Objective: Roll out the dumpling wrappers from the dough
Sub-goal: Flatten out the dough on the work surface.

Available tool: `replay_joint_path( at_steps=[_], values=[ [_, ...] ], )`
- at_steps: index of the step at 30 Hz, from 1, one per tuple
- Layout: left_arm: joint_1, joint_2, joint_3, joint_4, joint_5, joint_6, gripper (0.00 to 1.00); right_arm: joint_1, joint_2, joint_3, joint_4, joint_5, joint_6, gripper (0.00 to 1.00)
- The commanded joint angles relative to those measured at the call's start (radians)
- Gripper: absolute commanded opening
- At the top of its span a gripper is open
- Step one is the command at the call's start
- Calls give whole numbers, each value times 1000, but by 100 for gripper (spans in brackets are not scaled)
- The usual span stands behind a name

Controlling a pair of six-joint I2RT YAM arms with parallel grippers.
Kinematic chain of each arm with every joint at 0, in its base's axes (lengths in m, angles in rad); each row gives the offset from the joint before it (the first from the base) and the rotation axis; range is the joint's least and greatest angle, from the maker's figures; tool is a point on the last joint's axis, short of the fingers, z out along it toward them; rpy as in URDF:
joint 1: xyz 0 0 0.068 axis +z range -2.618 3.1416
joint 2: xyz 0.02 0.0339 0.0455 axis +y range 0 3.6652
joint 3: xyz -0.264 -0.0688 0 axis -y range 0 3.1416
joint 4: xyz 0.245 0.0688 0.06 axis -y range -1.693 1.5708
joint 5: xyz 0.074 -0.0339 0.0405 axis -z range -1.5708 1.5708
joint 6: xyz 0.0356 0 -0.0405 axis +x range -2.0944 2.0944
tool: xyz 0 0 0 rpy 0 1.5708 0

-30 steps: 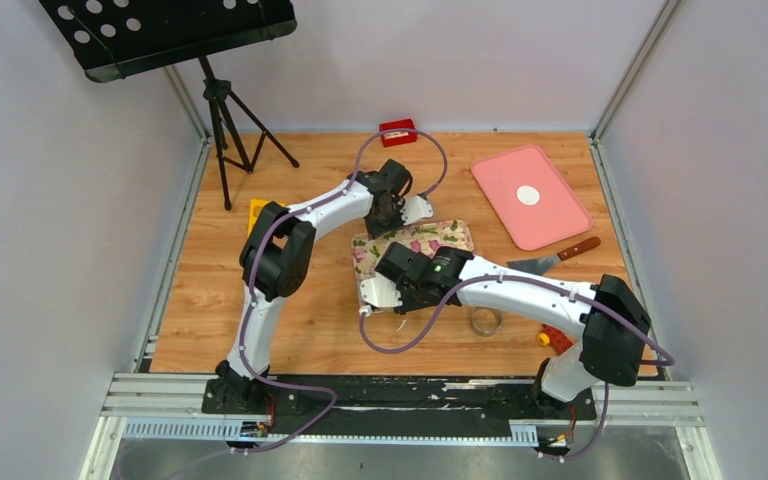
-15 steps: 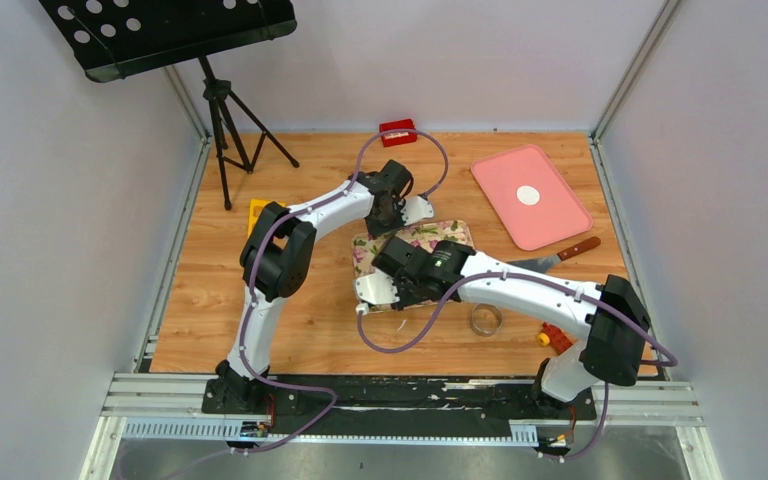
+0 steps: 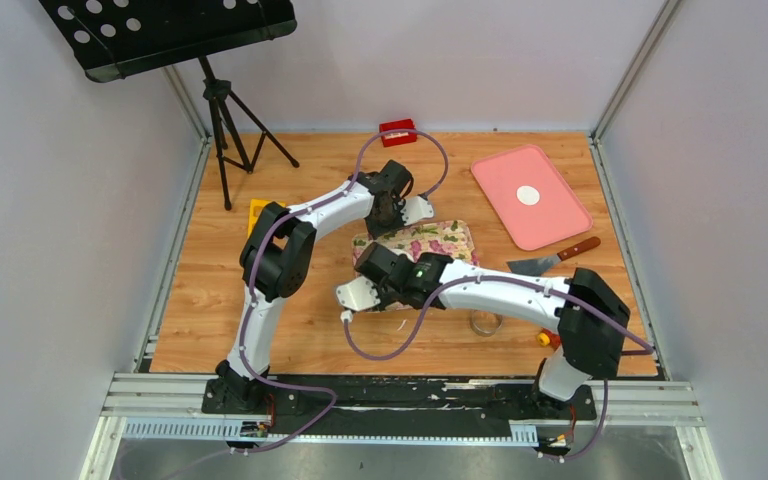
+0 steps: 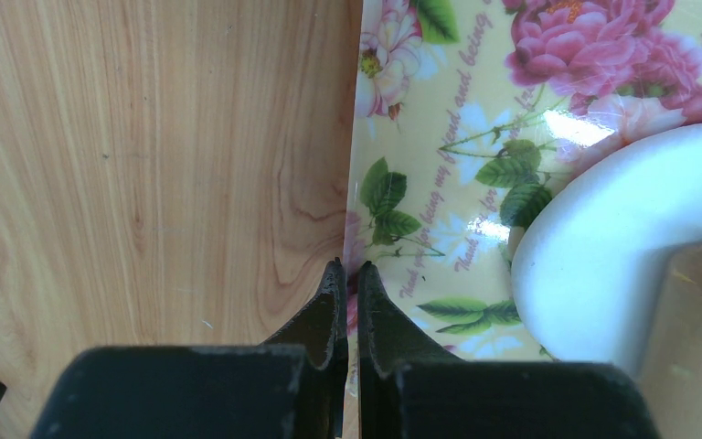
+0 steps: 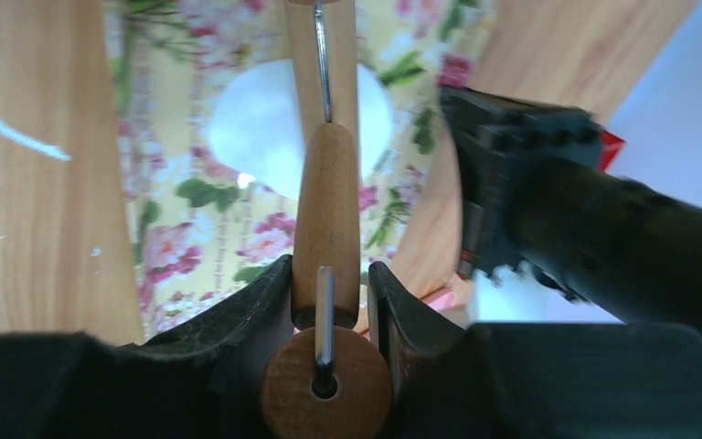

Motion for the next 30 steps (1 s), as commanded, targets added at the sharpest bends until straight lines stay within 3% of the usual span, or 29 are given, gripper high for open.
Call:
replay_joint_path(
  at_steps=[1,11,19,30],
  values=[
    [-11,-17,-21,47,-4,-12,0,67,-9,-73,11,24,-44,0],
    [-11,-14,-18,46,-2,-13,0,190,-78,-197,-190,14,10,0],
    [-11,-18,-22,42,-7,-12,0,200,-74,-207,-270,-6,54,0],
    [-11,-20,-23,37,-13,-10,0,192,-84,-90,-362,-77,136,0]
  ],
)
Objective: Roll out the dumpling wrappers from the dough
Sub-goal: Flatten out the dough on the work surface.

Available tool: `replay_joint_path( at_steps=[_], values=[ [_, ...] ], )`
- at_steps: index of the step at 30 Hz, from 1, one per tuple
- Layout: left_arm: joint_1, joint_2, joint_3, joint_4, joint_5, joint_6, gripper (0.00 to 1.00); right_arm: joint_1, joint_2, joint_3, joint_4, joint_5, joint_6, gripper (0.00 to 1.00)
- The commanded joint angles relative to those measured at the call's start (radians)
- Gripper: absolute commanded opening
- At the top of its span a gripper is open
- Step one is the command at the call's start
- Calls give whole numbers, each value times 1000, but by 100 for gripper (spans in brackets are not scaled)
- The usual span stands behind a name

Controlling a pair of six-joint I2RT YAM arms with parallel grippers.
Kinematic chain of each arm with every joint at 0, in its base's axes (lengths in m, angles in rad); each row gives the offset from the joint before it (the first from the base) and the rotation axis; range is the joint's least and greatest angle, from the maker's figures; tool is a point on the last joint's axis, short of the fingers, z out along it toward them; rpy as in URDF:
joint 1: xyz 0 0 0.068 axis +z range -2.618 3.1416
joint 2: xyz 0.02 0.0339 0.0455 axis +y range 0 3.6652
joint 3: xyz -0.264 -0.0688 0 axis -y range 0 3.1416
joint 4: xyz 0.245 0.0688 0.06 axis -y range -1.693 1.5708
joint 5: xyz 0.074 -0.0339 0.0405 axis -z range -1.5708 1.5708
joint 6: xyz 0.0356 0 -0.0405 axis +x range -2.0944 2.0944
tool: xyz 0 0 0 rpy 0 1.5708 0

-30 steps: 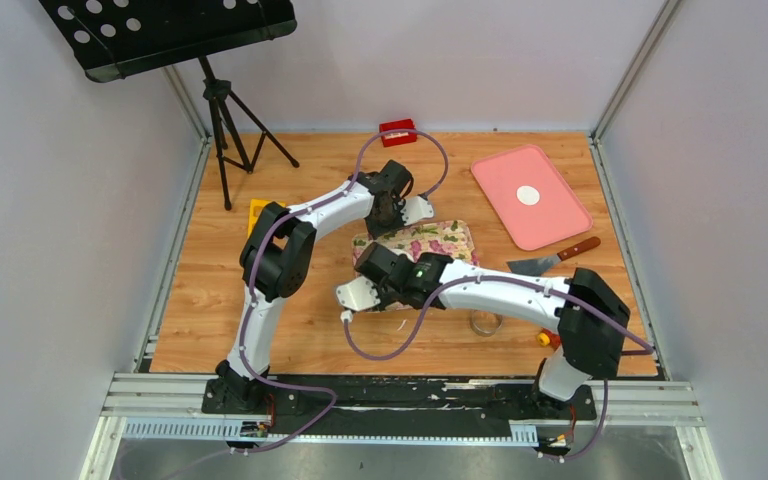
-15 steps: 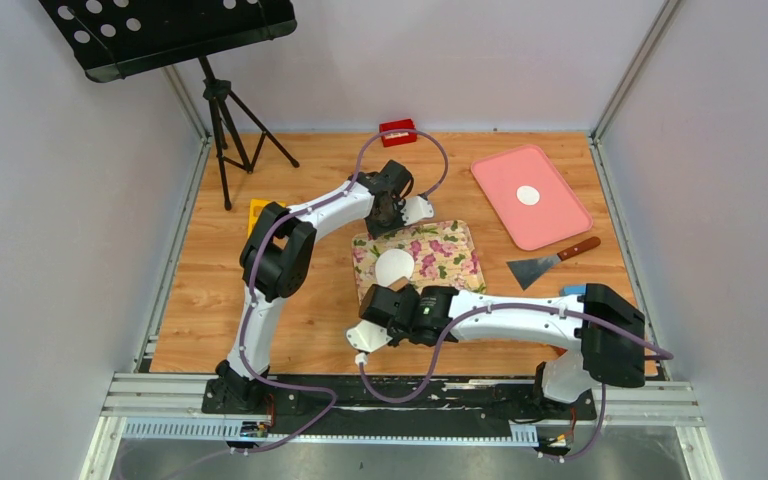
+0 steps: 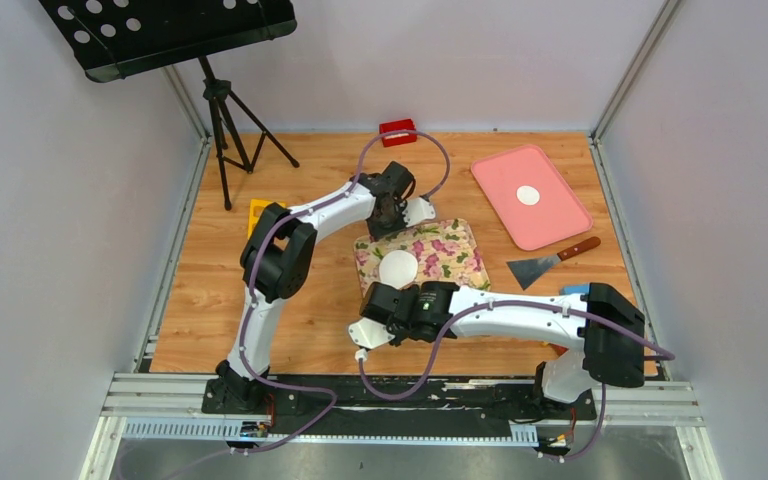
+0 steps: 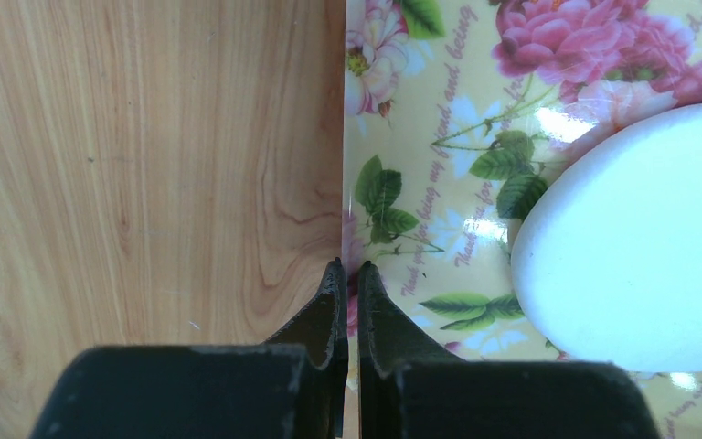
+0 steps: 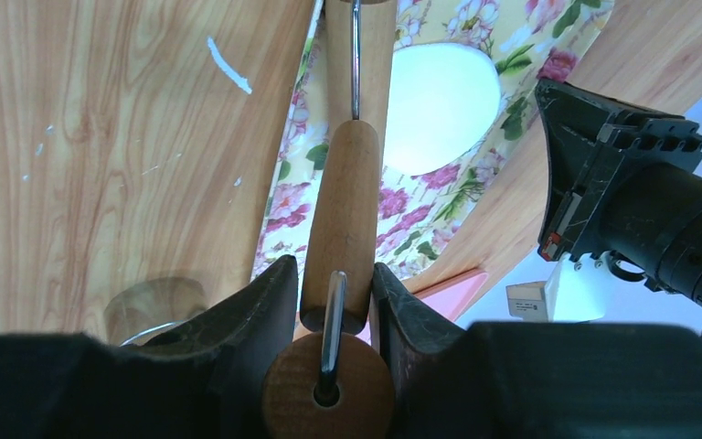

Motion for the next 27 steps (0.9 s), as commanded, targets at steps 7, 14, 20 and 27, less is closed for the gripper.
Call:
replay_joint_path(
  at_steps=[7,14,20,27],
  values=[
    [-4,-20,-29,43,-17,6,0,-38,-31,139,-8,31,62,0],
    [-4,-21,-25,43,-17,4,0,-124,45,208,154,127,41,0],
    [-4,-19,-23,43,-17,6,0,-160,138,157,258,136,23,0],
    [-5,-23,-30,48,-17,8,0,-155,171,106,204,90,40,0]
  ],
)
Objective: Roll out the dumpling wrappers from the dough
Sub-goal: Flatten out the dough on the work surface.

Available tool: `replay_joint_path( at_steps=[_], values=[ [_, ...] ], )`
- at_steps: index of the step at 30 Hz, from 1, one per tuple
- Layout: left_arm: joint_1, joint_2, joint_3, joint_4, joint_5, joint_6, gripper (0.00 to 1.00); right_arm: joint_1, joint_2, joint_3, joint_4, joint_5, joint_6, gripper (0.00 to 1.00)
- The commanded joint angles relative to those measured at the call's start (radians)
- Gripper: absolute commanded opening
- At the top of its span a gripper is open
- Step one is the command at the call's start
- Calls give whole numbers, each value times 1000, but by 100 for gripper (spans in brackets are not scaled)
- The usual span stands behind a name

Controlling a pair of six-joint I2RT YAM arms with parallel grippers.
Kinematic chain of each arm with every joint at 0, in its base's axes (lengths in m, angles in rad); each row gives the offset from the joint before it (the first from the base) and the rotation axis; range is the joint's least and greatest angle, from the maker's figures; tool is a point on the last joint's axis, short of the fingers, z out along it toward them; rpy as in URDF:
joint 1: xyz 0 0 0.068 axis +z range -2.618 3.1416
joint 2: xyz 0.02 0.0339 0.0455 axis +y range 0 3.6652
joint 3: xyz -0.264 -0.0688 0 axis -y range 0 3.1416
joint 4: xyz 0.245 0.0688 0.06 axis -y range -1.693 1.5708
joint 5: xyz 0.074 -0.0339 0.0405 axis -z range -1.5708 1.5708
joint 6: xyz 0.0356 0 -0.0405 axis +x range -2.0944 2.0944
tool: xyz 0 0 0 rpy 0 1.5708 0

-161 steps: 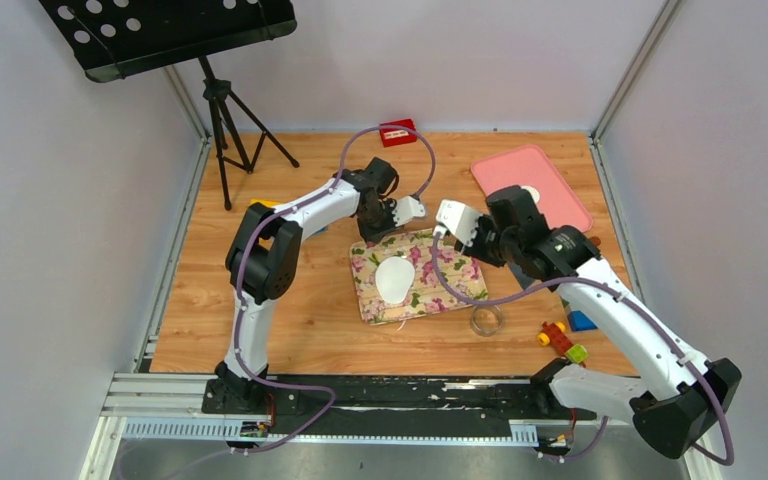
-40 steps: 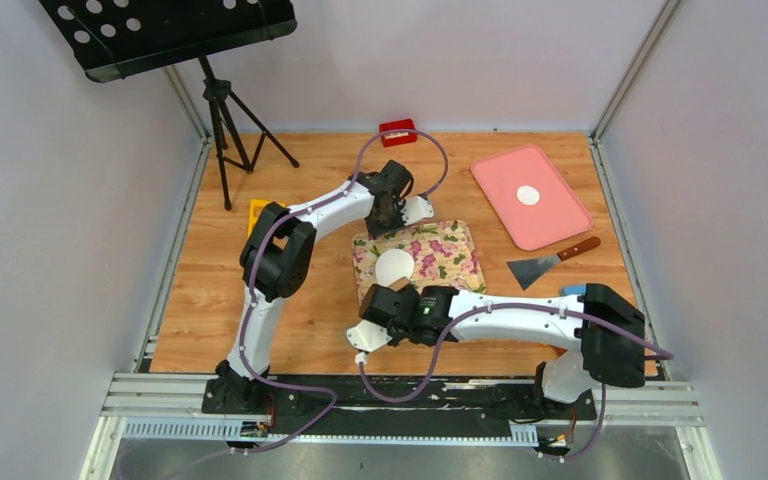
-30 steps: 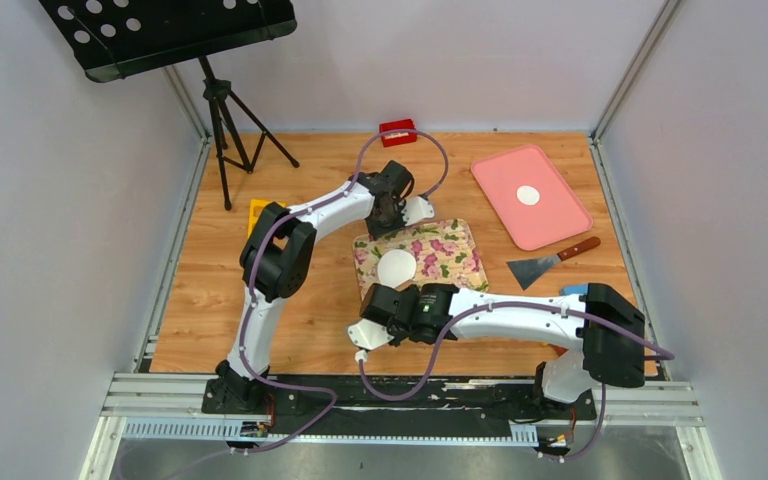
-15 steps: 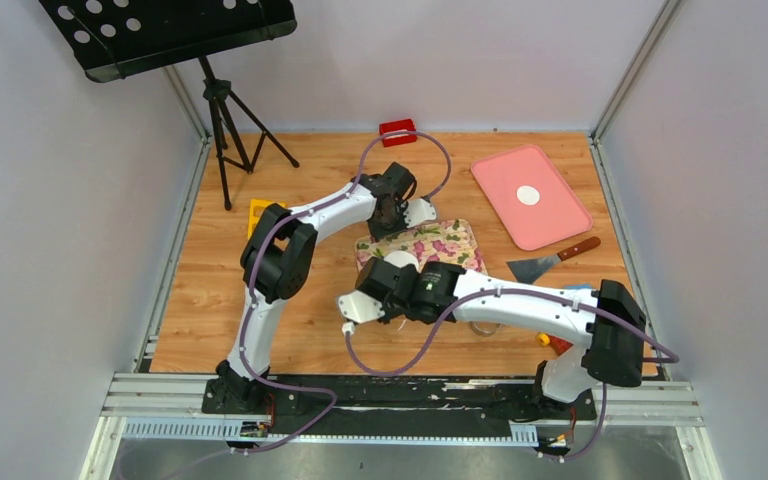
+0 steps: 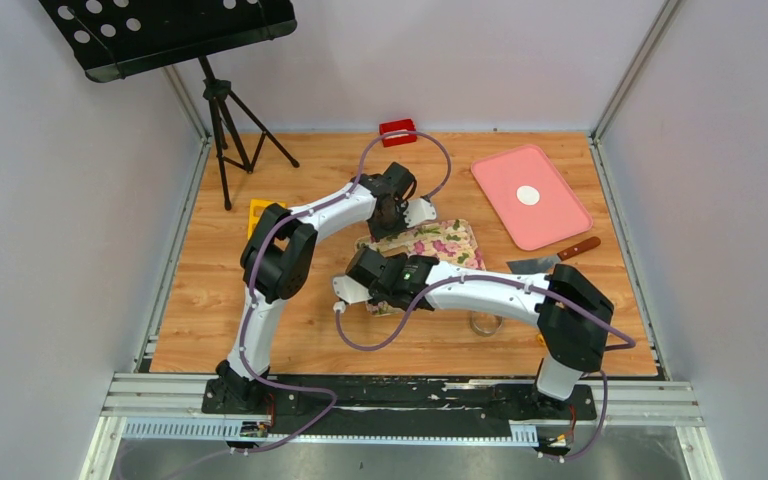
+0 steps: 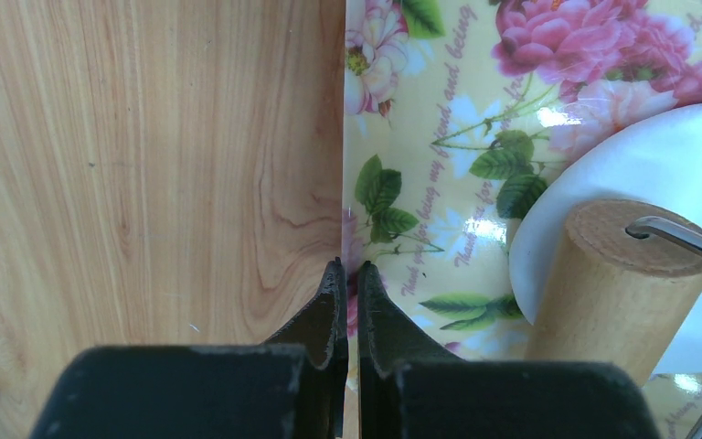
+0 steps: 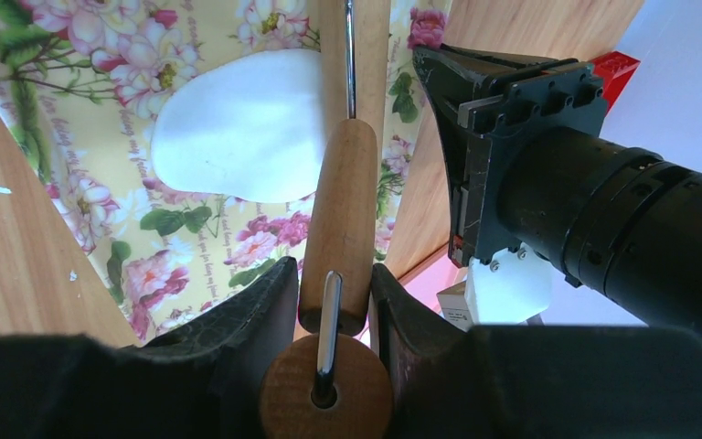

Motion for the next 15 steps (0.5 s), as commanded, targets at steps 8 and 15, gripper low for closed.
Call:
replay_joint_path(
  at_steps=[8,15],
  values=[
    [-1,-12,-18,45,-14,5,0,47,16,-57,-175,-104,56,0],
    [0,-10,-17,43,-13,4,0,82,30,-85,-233,-123,78,0]
  ],
)
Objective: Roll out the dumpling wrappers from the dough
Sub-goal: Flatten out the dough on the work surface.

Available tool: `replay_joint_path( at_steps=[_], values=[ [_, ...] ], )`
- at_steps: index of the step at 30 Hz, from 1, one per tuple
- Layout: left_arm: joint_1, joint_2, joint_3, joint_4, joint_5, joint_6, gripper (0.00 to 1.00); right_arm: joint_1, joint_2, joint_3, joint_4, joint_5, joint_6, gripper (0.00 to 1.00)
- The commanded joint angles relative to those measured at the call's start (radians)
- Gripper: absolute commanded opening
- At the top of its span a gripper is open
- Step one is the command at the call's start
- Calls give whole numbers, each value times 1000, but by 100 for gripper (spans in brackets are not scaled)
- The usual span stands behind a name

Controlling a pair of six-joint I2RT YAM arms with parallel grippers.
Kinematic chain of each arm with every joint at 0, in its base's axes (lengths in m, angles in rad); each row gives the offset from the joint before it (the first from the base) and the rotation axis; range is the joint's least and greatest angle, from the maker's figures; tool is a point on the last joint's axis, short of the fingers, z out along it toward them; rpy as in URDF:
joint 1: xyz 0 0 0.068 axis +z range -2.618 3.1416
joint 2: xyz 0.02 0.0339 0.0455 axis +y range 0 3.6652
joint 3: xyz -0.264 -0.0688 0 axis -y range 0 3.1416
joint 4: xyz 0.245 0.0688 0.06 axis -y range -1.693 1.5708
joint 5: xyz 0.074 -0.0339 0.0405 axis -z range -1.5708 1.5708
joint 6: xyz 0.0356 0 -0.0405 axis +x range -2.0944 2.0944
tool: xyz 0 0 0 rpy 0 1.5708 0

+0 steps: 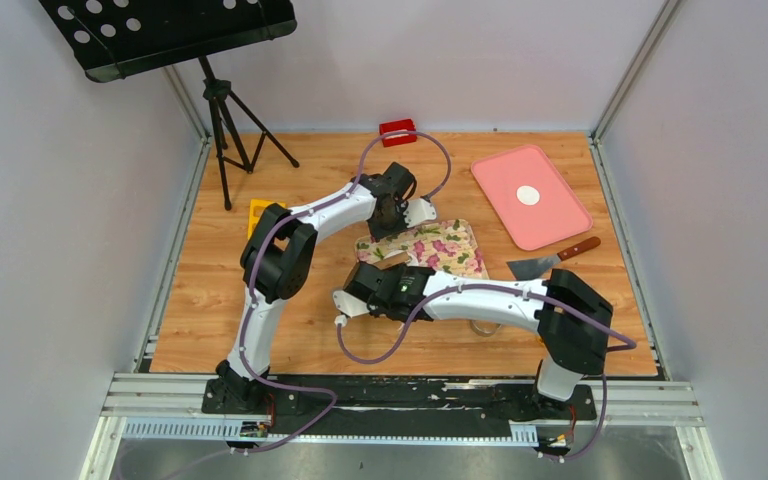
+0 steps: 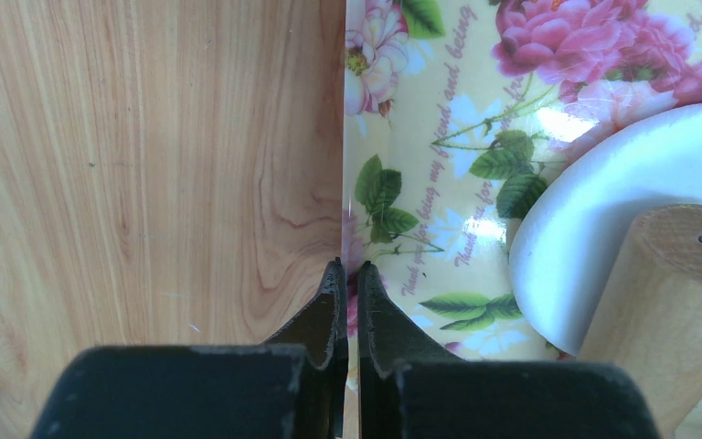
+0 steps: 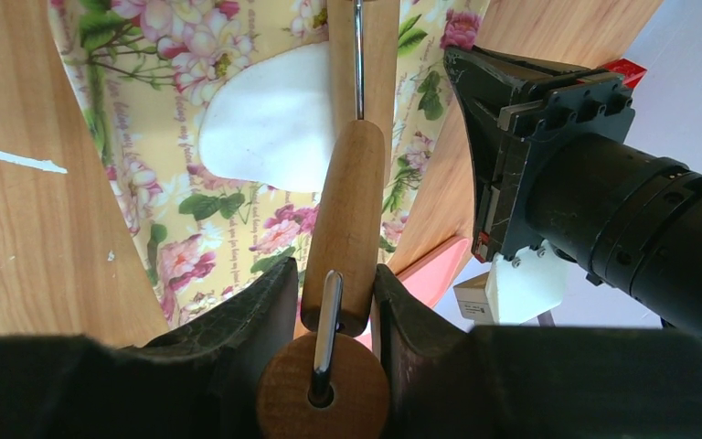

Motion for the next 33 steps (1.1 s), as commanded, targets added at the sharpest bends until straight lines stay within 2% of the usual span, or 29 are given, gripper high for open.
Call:
replay_joint_path(
  at_steps=[1,33],
  values=[
    [0,-9,-15,43,-13,4,0,26,35,-61,-190,-148,57,0],
    [-1,-11,-10,38,-13,1,0,97,-41,-99,-324,-155,105,0]
  ],
)
